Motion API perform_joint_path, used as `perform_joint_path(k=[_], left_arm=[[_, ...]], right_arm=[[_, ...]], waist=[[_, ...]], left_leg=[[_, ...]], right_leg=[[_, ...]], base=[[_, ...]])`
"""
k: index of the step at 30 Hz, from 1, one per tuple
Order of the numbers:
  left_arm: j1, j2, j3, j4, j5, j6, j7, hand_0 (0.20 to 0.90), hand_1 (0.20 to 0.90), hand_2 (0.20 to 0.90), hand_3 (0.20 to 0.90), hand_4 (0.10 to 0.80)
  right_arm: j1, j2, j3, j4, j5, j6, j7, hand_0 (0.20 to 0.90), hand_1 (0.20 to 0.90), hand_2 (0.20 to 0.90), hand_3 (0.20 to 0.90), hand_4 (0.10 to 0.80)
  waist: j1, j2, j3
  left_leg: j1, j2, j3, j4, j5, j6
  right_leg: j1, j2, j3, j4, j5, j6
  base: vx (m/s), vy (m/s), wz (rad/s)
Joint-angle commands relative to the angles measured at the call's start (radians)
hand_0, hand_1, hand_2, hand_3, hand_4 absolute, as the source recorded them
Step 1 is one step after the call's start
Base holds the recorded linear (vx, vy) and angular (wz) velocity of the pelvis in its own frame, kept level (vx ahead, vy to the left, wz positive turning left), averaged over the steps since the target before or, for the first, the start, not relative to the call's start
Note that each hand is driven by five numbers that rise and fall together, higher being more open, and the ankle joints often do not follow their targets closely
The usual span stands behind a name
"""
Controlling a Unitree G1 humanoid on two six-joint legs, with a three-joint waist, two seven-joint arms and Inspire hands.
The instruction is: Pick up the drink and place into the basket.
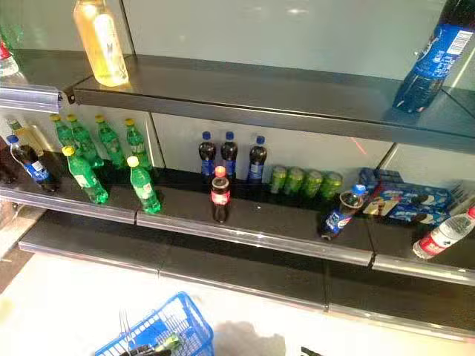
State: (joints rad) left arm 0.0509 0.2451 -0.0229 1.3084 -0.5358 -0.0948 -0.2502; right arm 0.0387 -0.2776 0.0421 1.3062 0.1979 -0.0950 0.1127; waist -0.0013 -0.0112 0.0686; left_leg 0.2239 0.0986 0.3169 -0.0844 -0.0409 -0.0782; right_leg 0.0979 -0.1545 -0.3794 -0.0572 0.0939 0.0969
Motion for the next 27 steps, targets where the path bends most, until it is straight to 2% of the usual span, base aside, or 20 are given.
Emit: perform_joint_path(k=[1, 27], left_arm=[[-0.082, 0.049, 0.042, -0.037, -0.013, -0.103, -0.056, 0.3, 0.3, 0.3, 0.2, 0.1], [-0.086, 0.05, 0.04, -0.04, -0.029, -0.09, -0.068, 0.3, 0.3, 0.3, 0.2, 0.1]], right_arm=[[-0.056, -0.001, -0.005, 0.039, -0.007, -0.024, -0.005, 0.9, 0.9, 0.9, 0.9, 0.8], [-0.054, -0.004, -0.008, 0.049, -0.006, -0.028, -0.003, 0.9, 0.9, 0.9, 0.9, 0.8]], waist=[[0.005, 0.004, 0.007], [-0.006, 0.002, 0.012]], left_leg=[[-0.063, -0.075, 0.005, -0.003, 0.004, 0.074], [-0.051, -0.072, 0.023, -0.003, 0.0, 0.077]], right_leg=[[0.024, -0.001, -0.01, 0.112, -0.106, 0.03], [0.022, 0.001, -0.009, 0.116, -0.109, 0.032]], base=[[0.0, 0.0, 0.0], [0.0, 0.0, 0.0]])
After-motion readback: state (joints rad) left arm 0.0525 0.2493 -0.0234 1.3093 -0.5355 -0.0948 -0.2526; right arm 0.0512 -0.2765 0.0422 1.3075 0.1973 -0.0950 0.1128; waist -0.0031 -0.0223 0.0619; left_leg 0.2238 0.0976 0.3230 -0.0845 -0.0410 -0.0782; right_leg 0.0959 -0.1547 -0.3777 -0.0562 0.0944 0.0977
